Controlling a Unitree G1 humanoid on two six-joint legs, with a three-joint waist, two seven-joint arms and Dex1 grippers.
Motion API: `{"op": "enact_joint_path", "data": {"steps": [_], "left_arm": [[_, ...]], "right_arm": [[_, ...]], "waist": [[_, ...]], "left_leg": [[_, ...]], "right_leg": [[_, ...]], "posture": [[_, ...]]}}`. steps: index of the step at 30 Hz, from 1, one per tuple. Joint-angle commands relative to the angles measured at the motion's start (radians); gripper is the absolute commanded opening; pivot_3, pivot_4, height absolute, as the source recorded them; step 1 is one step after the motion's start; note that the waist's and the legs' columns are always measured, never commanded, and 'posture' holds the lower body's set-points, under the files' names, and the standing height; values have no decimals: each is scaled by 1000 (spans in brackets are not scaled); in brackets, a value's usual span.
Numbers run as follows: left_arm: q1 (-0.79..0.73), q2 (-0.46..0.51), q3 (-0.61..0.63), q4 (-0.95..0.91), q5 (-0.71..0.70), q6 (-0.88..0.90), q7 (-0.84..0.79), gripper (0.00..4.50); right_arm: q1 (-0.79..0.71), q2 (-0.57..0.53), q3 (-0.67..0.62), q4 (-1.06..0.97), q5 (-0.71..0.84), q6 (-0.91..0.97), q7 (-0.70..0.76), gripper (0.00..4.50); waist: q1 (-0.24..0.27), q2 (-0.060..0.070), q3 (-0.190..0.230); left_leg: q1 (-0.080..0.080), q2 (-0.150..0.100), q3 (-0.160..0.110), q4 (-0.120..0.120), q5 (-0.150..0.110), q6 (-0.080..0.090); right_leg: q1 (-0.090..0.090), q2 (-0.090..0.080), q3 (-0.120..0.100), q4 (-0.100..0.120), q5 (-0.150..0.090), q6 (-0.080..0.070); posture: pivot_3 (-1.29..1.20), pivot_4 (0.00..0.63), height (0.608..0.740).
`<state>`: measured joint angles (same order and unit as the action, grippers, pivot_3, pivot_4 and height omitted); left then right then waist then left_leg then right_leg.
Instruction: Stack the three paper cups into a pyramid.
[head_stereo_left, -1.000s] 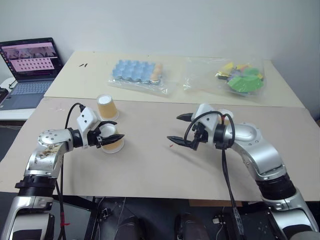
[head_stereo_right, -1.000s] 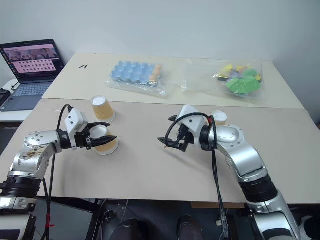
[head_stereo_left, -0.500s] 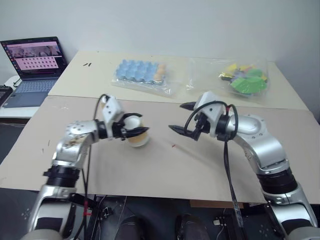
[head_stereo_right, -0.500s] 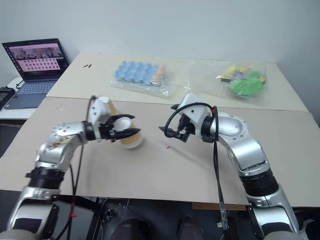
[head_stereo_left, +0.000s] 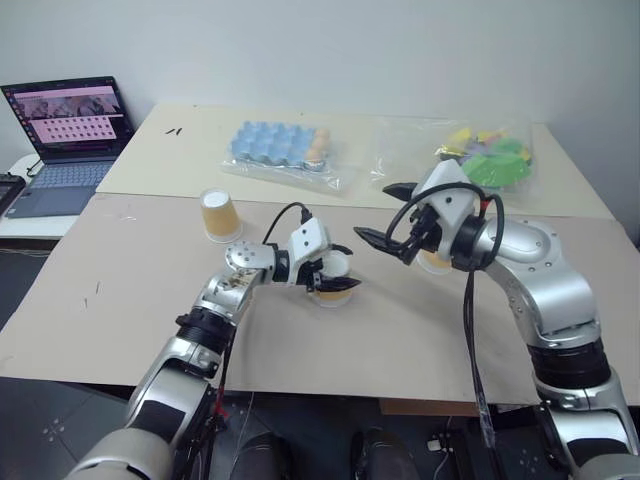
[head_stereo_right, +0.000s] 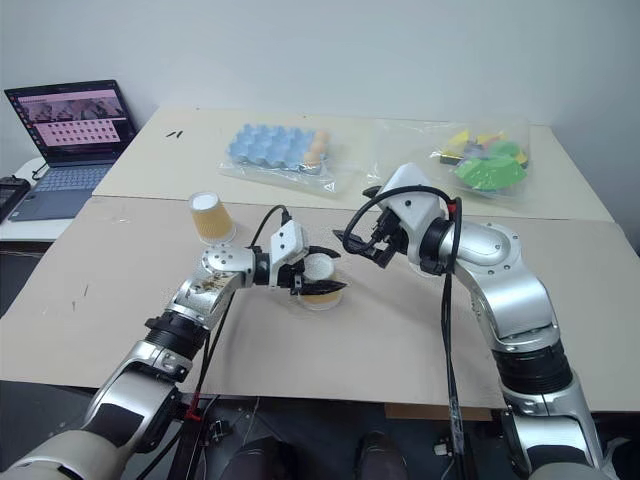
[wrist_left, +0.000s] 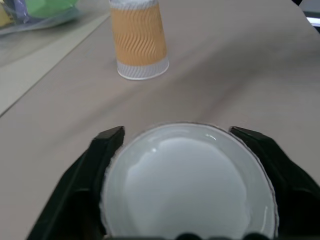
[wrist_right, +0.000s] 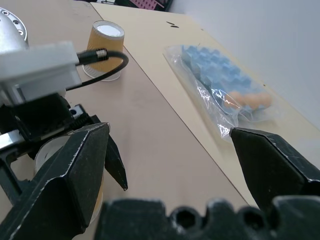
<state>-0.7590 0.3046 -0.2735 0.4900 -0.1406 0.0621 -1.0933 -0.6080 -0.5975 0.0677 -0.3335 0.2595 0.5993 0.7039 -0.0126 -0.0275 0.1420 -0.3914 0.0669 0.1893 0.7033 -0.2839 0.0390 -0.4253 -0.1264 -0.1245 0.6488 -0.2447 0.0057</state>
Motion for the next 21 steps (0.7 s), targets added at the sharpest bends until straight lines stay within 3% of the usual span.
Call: {"op": "enact_joint_path", "data": {"steps": [1,4,8,13,16,21], "left_arm": [[-8,25,51,-118,-40,23,-11,4407],[13,70,113,-287,-111,139,1,4407],[36,143,267,-602,-298,428,100,4407],[96,148,500,-783,-475,738,388,4407],[212,111,572,-783,-342,756,640,4407],[420,78,498,-714,-40,615,943,4407]], "right_arm": [[0,6,-28,-22,13,-3,-14,4500],[-10,17,-19,18,-4,-30,-18,4500],[-31,41,1,118,-65,-76,-63,4500],[-42,59,-10,176,-96,-118,-96,4500],[-48,56,-10,199,-113,-132,-101,4500],[-50,61,-22,193,-70,-124,-64,4500]], "waist": [[-2,0,0],[-4,0,0],[-5,0,0],[-4,0,0],[-2,0,0],[-3,0,0]], "left_leg": [[0,0,0,0,0,0],[-1,0,0,-1,0,0],[-1,1,0,0,0,0],[1,2,-2,-1,0,0],[3,1,-2,-1,0,0],[3,0,-1,-3,0,0]], "right_leg": [[0,0,0,0,0,0],[-1,0,0,0,0,0],[-1,0,0,0,0,0],[0,0,1,0,0,0],[2,-1,2,0,0,0],[2,0,1,-1,0,0]], "posture": [[0,150,733],[0,150,733],[0,150,733],[0,150,733],[0,150,733],[0,150,733]]}}
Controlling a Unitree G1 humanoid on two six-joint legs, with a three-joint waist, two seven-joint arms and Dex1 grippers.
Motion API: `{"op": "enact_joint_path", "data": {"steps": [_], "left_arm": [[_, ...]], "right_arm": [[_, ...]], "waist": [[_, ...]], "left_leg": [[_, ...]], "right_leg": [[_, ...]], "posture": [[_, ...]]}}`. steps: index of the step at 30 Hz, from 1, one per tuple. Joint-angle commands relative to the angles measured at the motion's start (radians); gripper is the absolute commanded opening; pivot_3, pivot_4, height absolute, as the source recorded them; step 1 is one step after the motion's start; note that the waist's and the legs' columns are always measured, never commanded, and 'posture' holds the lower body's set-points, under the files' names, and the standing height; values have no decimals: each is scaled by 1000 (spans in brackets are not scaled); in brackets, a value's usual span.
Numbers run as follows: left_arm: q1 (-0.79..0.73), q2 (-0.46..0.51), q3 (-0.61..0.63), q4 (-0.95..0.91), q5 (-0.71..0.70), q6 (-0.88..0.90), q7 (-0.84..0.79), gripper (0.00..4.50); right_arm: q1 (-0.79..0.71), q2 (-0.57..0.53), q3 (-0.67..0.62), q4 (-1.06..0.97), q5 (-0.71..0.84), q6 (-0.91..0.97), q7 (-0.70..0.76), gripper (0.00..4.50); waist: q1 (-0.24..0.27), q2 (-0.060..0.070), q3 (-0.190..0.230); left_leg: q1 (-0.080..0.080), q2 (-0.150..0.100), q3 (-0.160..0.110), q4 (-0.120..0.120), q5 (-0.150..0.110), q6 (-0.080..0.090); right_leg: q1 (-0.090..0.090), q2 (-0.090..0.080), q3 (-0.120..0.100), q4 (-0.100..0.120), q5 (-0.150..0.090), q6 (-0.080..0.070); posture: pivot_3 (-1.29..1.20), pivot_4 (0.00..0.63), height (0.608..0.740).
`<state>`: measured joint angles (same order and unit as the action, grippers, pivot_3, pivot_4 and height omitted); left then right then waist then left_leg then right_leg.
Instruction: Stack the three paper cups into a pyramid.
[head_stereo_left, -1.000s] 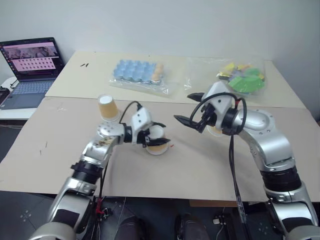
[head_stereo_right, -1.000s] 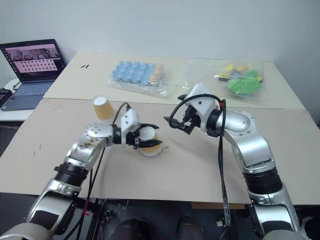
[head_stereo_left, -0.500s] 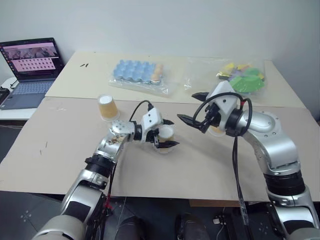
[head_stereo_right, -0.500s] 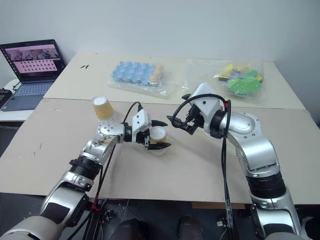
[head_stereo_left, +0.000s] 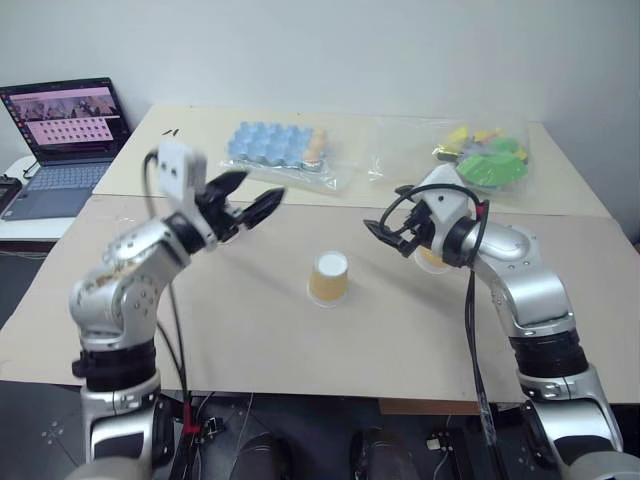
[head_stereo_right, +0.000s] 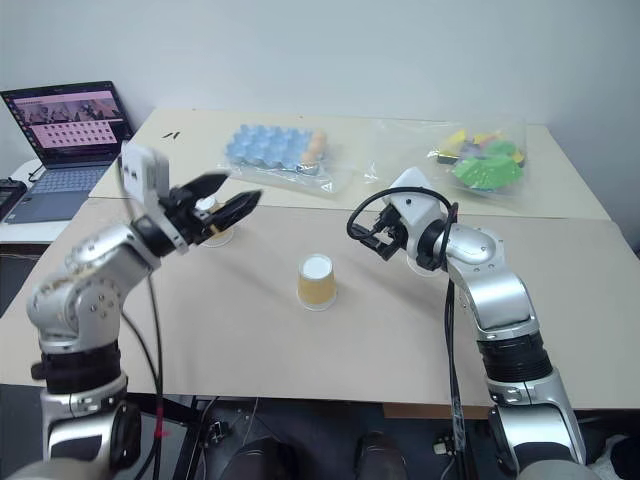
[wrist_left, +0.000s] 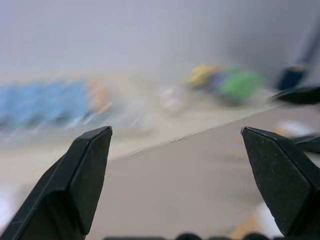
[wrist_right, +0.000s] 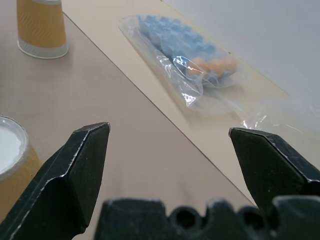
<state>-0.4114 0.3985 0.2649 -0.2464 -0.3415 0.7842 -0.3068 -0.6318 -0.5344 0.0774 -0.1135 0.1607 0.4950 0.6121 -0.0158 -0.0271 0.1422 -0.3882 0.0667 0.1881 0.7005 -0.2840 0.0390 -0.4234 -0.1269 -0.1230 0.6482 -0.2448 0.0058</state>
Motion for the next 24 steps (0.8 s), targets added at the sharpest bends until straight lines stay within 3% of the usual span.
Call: {"op": "enact_joint_path", "data": {"steps": [1,5,14,19,24], "left_arm": [[85,-20,-63,52,175,-139,151,4407],[21,-30,-93,267,200,-277,117,4407],[-329,15,-135,881,248,-598,-31,4407],[-467,23,-156,1099,274,-707,-82,4407],[-562,32,-165,1202,286,-767,-119,4407]], "right_arm": [[-24,-1,-35,-32,43,-16,40,4500],[-7,-2,-52,-77,104,12,86,4500],[28,-20,-71,-134,121,57,73,4500],[78,-37,-88,-194,167,106,108,4500],[152,-77,-89,-279,275,186,188,4500]], "waist": [[2,0,0],[22,0,0],[18,0,0],[5,-1,0],[2,-1,0]], "left_leg": [[0,0,0,0,0,0],[-1,0,1,0,0,0],[-2,-1,2,-1,0,0],[-4,-2,7,-3,0,0],[-6,-2,6,-3,0,0]], "right_leg": [[0,0,0,0,0,0],[0,0,-2,-1,0,0],[-1,0,-3,0,0,0],[-1,0,-6,-1,0,0],[-1,0,-7,0,0,1]], "posture": [[0,150,733],[0,150,733],[0,150,733],[0,150,733],[0,150,733]]}}
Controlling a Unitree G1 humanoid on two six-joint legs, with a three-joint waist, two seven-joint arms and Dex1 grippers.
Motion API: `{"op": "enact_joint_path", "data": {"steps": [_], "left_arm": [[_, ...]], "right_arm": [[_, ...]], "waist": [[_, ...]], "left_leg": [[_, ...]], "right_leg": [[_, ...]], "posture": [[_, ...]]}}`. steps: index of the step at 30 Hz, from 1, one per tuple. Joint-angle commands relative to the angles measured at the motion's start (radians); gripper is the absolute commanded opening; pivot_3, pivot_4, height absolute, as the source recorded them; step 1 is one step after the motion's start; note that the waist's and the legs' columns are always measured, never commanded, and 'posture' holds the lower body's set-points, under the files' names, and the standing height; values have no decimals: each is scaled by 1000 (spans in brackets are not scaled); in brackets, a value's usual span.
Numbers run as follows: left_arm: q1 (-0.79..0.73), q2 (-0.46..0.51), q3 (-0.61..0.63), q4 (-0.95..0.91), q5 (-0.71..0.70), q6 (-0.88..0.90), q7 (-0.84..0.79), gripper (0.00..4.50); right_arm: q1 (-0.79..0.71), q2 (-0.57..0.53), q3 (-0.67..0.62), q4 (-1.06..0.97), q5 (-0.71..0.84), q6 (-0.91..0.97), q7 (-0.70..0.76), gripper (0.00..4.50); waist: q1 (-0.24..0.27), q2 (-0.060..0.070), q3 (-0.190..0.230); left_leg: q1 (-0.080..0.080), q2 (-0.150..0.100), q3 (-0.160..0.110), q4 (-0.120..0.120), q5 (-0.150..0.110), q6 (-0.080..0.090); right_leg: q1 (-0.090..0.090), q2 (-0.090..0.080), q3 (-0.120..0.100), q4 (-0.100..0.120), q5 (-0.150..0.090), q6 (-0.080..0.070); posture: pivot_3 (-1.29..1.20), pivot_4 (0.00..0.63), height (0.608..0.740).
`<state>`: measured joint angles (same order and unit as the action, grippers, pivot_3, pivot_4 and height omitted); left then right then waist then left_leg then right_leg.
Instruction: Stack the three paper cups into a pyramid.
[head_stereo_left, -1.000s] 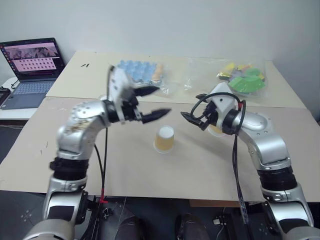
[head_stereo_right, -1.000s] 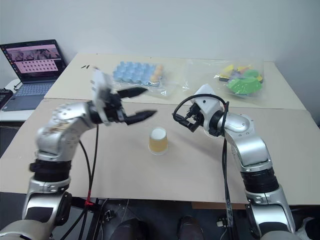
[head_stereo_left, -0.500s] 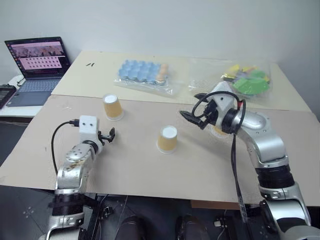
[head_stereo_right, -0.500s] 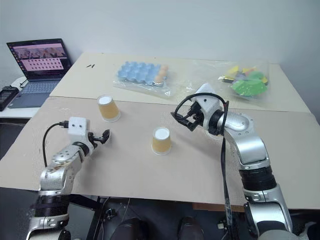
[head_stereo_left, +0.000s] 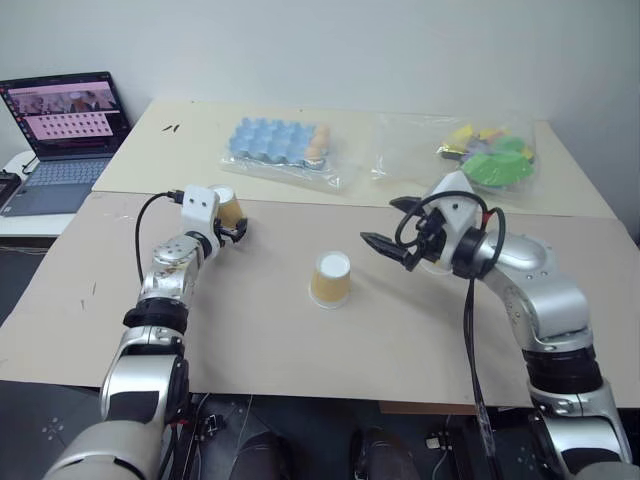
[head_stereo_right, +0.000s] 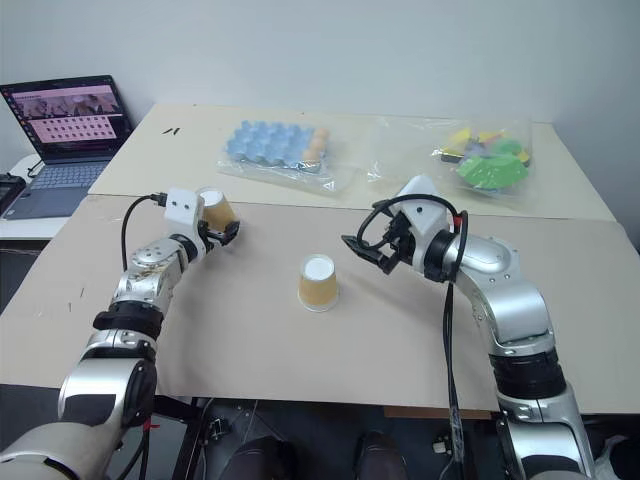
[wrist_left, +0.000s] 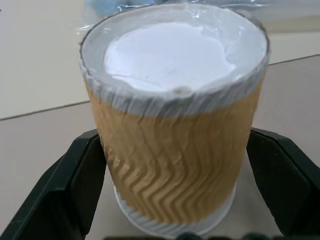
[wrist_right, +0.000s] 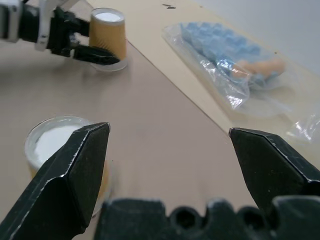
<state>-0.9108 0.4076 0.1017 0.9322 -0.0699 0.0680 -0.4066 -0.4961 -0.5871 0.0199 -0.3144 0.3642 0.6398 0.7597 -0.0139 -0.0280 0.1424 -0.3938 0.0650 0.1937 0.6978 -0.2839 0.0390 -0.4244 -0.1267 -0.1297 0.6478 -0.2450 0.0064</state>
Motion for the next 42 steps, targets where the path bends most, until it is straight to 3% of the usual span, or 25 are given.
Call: {"op": "enact_joint_path", "data": {"steps": [1,15,18,21,26,29,35,38,42], "left_arm": [[-73,26,-3,34,15,-57,-26,4407],[-89,37,13,59,0,-74,-69,4407],[-91,38,15,61,-1,-74,-72,3711],[-91,42,7,57,7,-70,-80,2658],[-89,57,31,37,-10,-67,-68,2658],[-64,68,57,-104,-69,-48,-139,2658],[188,168,0,-769,-306,183,-508,2658],[285,254,-38,-886,-329,246,-617,2658],[342,330,-73,-896,-322,250,-728,2658]], "right_arm": [[30,-34,-32,-94,89,51,53,4500],[58,-54,-18,-132,152,68,67,4500],[55,-53,-15,-131,151,67,65,4500],[53,-51,-11,-128,147,64,63,4500],[47,-48,-7,-114,137,55,57,4500],[48,-48,0,-103,121,49,51,4500],[44,-42,7,-76,87,33,21,4500],[44,-37,10,-63,74,23,15,4500],[42,-27,6,-61,77,21,13,4500]], "waist": [[-1,0,0],[-1,0,0],[-1,0,0],[-1,0,0],[-1,0,0],[-1,-1,0],[-5,-1,1],[-4,-1,1],[-2,-1,1]], "left_leg": [[0,0,0,1,0,0],[0,0,-3,1,0,0],[0,0,-3,2,0,0],[0,0,-3,2,0,0],[0,0,-3,2,0,0],[0,0,-3,2,0,0],[-1,1,-6,2,0,0],[2,1,-6,2,0,0],[5,2,-5,4,0,-1]], "right_leg": [[0,0,0,0,0,0],[0,0,1,0,0,0],[0,0,1,0,0,0],[0,0,1,0,0,0],[0,0,1,0,0,0],[0,0,1,0,0,0],[-2,0,1,1,0,0],[-1,0,3,1,0,0],[1,0,5,2,0,0]], "posture": [[0,150,733],[0,150,733],[0,150,733],[0,150,733],[0,150,733],[0,150,733],[0,150,733],[0,150,733],[0,150,733]]}}
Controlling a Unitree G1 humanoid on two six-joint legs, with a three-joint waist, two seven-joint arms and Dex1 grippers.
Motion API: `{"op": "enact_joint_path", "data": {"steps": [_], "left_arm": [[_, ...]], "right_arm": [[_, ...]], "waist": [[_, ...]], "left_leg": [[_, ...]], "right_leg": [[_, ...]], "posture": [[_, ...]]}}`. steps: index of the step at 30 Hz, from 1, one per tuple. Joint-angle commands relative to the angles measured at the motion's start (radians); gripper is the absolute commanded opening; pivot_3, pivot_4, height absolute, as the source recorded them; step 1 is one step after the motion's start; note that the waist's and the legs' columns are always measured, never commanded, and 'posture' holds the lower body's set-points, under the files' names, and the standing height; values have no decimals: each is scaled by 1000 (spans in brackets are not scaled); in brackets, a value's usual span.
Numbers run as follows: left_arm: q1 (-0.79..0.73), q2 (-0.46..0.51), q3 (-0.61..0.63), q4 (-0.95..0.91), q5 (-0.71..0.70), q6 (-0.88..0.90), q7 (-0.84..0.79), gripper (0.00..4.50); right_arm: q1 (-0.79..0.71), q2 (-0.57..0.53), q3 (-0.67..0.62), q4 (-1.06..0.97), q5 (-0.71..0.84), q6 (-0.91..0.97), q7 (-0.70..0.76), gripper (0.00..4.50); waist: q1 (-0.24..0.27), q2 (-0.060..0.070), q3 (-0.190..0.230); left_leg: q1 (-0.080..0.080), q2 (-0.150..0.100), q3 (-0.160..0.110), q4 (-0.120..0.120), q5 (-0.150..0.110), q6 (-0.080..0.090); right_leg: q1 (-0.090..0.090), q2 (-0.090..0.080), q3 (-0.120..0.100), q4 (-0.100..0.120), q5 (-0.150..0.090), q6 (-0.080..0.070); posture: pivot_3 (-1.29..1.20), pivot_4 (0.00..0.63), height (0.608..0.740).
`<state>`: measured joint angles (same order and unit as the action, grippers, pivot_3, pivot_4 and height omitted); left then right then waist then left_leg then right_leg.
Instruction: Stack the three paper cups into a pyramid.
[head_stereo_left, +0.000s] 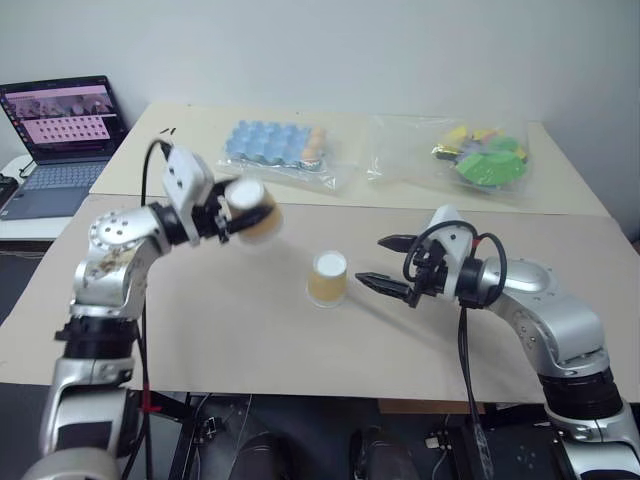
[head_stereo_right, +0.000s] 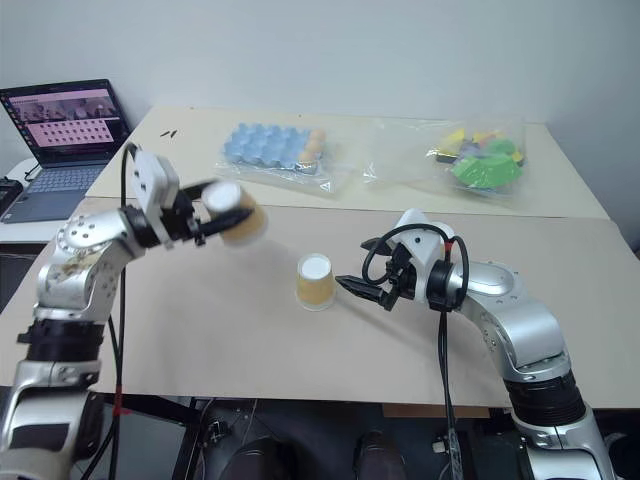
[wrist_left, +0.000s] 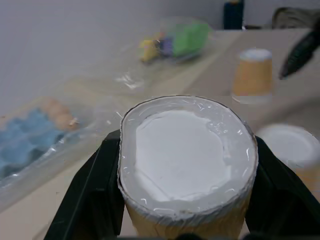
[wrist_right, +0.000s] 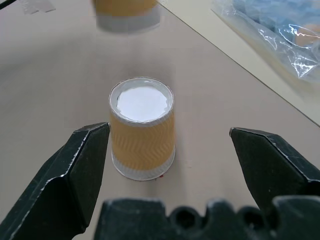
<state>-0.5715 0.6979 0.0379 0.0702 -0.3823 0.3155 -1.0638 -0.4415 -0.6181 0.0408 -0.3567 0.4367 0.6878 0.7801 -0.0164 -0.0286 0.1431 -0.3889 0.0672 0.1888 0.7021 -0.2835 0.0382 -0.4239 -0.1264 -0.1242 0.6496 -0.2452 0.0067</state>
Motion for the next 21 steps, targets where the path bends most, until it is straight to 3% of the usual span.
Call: {"op": "enact_joint_path", "data": {"steps": [1,4,14,21], "left_arm": [[12,53,-22,-29,-2,-5,-96,2658],[11,48,-71,22,49,-66,-132,2658],[-72,-148,-202,228,153,-237,-143,2658],[-102,-177,-203,280,167,-269,-153,2658]], "right_arm": [[-12,5,-17,-20,6,-25,-6,4500],[-4,-1,-31,-36,22,-15,3,4500],[23,-32,-70,-93,60,24,-6,4500],[46,-50,-93,-127,81,47,-28,4500]], "waist": [[2,0,0],[10,0,0],[16,0,0],[15,0,0]], "left_leg": [[0,0,0,1,0,0],[-1,0,-1,1,0,0],[-4,-1,0,1,-1,2],[-3,-1,-1,2,-1,2]], "right_leg": [[0,0,0,1,0,0],[0,0,0,1,0,-1],[-2,0,-1,-1,0,-1],[-1,0,0,-1,0,-1]], "posture": [[0,150,733],[0,150,733],[0,150,733],[0,150,733]]}}
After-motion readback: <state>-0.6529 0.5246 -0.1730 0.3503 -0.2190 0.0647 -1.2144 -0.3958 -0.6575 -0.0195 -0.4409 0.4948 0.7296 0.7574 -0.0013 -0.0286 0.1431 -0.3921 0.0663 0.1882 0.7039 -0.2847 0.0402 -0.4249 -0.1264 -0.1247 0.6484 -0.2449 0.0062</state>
